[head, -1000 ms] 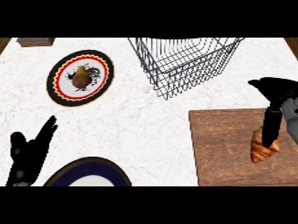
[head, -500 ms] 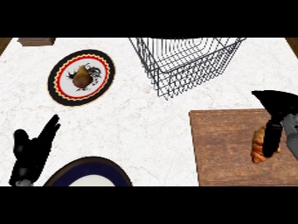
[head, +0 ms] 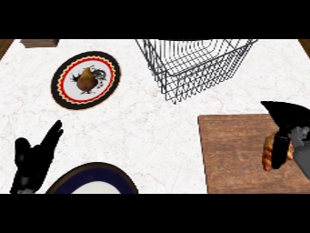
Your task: Pick the croissant from the cutting board and place it in the basket
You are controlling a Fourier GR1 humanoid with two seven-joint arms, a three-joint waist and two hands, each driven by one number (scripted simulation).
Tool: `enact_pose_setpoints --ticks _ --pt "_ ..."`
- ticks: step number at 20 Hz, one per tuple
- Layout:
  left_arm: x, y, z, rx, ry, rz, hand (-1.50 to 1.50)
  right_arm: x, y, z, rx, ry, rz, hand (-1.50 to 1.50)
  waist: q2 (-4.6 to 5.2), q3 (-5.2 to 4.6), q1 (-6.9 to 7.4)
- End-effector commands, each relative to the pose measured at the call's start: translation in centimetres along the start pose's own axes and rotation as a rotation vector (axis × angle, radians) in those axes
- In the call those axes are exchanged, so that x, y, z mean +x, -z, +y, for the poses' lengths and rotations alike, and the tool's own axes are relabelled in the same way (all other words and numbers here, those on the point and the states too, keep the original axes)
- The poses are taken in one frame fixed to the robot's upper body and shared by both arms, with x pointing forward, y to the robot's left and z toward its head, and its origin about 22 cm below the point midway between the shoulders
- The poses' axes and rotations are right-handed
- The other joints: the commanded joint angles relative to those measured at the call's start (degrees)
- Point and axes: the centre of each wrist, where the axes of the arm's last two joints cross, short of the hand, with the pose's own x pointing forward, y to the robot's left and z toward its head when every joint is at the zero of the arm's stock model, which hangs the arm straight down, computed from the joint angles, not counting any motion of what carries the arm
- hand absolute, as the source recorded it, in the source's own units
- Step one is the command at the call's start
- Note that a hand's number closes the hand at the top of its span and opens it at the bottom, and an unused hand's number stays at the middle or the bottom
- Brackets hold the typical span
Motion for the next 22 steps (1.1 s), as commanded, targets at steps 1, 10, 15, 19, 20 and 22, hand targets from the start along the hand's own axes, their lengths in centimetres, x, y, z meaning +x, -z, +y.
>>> enact_pose_setpoints --ticks 1,10,15,19,20,22 --pt "-2.9 0.0 -1.0 -0.029 -0.035 0.132 0.00 0.5 1.2 1.4 0.047 -0.027 0.087 -1.50 0.76 -0.91 0.12" --pt "-1.2 -1.1 0.4 -0.035 -0.010 0.153 0.00 0.5 2.3 1.6 0.067 -0.042 0.114 -1.50 0.58 -0.87 0.50" --pt "-2.6 -1.4 0.8 -0.024 -0.014 0.178 0.00 -1.0 2.4 3.3 0.070 -0.038 0.093 -1.50 0.54 -0.87 0.06" --pt "-1.2 -0.7 -0.2 0.003 -0.012 0.151 0.00 -0.9 3.1 4.5 0.071 -0.040 0.106 -1.50 0.59 -0.86 0.12" --pt "-2.6 -0.4 -1.8 -0.019 -0.032 0.171 0.00 -1.8 2.3 1.8 0.062 -0.025 0.101 -1.50 0.58 -0.91 -0.25" --pt "-2.9 -0.2 -0.4 -0.013 -0.025 0.159 0.00 -0.7 3.2 3.8 0.073 -0.041 0.104 1.50 0.69 -0.90 0.16"
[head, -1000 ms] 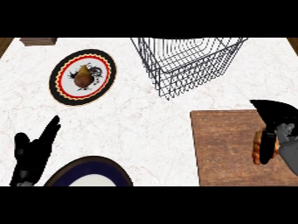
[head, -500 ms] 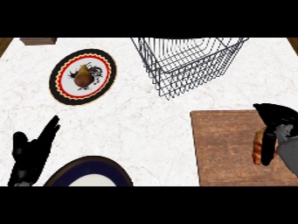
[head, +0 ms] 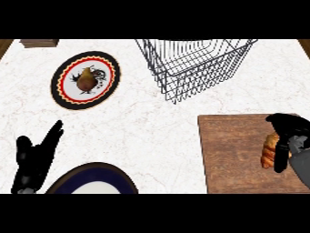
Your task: Pick the croissant from the cutting board and place it in the basket
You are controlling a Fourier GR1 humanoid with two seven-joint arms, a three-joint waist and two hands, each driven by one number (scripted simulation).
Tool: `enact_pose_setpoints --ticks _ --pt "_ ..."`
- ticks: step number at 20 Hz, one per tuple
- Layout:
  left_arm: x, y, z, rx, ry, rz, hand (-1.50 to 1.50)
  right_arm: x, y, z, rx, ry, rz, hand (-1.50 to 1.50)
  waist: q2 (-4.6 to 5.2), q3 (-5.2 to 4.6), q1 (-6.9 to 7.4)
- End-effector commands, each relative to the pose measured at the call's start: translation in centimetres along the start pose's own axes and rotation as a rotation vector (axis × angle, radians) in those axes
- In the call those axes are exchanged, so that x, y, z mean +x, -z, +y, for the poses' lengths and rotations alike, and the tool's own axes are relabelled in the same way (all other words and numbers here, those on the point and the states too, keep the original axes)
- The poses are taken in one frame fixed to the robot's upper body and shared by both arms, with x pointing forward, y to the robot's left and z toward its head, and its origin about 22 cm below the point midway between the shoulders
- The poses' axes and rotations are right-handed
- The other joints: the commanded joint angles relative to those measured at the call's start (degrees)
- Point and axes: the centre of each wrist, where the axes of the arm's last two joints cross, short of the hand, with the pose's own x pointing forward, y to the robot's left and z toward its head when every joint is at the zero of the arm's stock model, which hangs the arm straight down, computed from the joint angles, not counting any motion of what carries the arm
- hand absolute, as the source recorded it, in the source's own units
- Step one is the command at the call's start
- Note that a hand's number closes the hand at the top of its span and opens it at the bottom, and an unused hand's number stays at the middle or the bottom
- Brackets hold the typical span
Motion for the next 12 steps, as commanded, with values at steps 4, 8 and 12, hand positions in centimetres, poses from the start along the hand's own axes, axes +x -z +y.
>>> enact_pose_setpoints --ticks 4,8,12 --pt "-2.4 -0.4 -1.6 -0.020 -0.014 0.121 0.00 -0.3 -0.3 1.6 -0.040 -0.114 -0.047 1.50 0.60 -0.79 -0.05" --pt "-2.7 -0.4 -1.5 -0.017 -0.041 0.137 0.00 -0.7 -0.5 1.4 -0.072 -0.140 -0.056 1.50 0.60 -0.80 -0.05" --pt "-1.6 0.1 0.3 -0.022 -0.014 0.132 0.00 0.0 0.2 2.6 -0.086 -0.165 -0.067 1.50 0.65 -0.79 0.04"
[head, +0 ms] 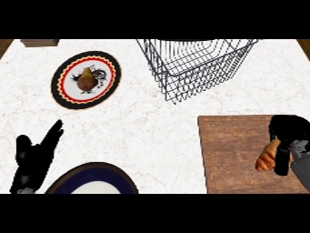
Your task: Pick the croissant from the cutting board and place it in the basket
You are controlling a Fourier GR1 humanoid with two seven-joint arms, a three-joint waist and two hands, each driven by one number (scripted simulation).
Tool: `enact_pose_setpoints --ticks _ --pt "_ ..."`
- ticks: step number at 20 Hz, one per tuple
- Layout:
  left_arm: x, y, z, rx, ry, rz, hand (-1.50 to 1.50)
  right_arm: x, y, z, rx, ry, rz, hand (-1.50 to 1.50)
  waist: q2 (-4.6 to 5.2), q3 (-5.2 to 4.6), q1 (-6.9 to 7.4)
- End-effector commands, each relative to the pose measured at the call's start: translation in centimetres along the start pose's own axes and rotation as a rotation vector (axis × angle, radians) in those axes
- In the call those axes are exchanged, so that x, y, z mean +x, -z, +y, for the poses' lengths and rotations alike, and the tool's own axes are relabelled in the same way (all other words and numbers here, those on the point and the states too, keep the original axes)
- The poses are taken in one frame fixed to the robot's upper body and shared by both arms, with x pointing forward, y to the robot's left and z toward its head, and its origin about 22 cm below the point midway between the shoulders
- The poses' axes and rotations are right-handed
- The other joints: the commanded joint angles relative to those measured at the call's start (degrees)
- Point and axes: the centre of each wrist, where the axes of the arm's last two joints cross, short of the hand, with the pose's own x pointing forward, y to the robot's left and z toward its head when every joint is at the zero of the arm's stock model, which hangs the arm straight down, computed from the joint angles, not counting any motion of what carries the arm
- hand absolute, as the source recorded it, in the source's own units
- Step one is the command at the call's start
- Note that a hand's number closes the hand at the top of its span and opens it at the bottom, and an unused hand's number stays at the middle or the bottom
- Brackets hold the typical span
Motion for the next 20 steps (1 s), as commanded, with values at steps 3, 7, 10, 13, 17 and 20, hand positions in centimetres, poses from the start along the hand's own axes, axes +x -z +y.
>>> enact_pose_setpoints --ticks 3,7,10,13,17,20 --pt "-3.0 -0.8 -1.1 -0.014 -0.018 0.120 0.00 7.2 -4.6 1.1 -0.120 -0.023 -0.307 1.50 0.52 -0.43 0.01" --pt "-1.5 0.1 -1.8 -0.065 0.008 0.090 0.00 16.7 -13.0 -0.1 -0.340 0.014 -0.743 1.50 0.94 -0.32 3.97" --pt "-2.1 0.1 -0.9 -0.053 -0.003 0.109 0.00 20.6 -17.7 1.0 -0.472 0.033 -0.827 1.50 0.75 -0.45 2.10" --pt "-2.6 -0.6 -2.3 -0.022 -0.033 0.110 0.00 20.9 -19.6 0.9 -0.470 0.286 -0.908 1.50 0.65 -0.32 0.54" --pt "-2.9 -1.2 -0.8 -0.027 -0.024 0.108 0.00 16.9 -21.1 -1.7 -0.477 0.787 -1.039 1.50 0.77 -0.18 1.05" --pt "-2.5 -0.6 -0.1 -0.025 -0.040 0.118 0.00 15.4 -24.0 -3.9 -0.611 0.905 -1.108 1.50 0.60 -0.41 0.48"
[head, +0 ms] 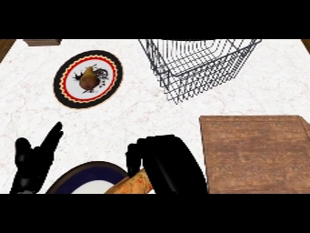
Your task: Pick the croissant from the cutting board and place it in the basket
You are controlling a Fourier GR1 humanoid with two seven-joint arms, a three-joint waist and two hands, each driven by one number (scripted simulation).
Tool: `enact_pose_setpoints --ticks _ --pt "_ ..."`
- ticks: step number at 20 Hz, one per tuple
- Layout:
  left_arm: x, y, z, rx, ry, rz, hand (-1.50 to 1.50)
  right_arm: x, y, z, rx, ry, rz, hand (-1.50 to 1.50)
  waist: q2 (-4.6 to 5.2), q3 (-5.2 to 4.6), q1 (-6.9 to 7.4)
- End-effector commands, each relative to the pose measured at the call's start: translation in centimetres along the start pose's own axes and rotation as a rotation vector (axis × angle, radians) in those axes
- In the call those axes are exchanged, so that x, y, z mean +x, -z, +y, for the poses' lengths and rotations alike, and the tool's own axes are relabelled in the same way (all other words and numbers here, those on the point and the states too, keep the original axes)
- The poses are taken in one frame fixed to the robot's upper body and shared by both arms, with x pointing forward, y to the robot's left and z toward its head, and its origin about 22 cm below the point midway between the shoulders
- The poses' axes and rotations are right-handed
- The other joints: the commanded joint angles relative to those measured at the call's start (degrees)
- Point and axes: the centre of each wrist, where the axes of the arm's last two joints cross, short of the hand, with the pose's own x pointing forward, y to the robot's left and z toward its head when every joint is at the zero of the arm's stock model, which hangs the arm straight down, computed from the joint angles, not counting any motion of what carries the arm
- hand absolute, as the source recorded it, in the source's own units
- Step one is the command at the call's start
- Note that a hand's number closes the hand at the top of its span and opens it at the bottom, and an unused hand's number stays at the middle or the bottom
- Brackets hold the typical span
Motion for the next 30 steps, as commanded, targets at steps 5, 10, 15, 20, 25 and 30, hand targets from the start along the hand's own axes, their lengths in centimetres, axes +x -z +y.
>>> enact_pose_setpoints --ticks 5,10,15,20,25,30 --pt "-3.0 -0.2 -1.0 -0.036 -0.037 0.125 0.00 5.1 -0.8 -7.0 -0.280 0.229 -0.039 1.50 0.29 -1.01 -0.49" --pt "-3.6 -0.4 -0.9 -0.008 -0.030 0.130 0.00 6.8 1.1 -11.8 -0.398 0.208 0.036 1.50 0.33 -1.01 -0.64" --pt "-2.3 -0.3 -2.2 -0.022 -0.015 0.131 0.00 7.4 4.4 -16.1 -0.424 0.241 0.085 1.50 0.52 -0.95 -0.36" --pt "-1.9 0.3 -0.7 -0.007 -0.033 0.113 0.00 5.7 7.2 -19.5 -0.433 0.203 0.140 1.50 0.63 -0.93 -0.45" --pt "-2.4 -1.0 -0.5 -0.024 -0.029 0.117 0.00 3.8 10.0 -20.3 -0.421 0.139 0.175 1.50 0.71 -0.92 0.19" --pt "-1.9 -0.2 -2.3 -0.053 -0.011 0.111 0.00 1.4 13.0 -20.8 -0.423 0.130 0.183 1.50 0.92 -0.92 0.32"
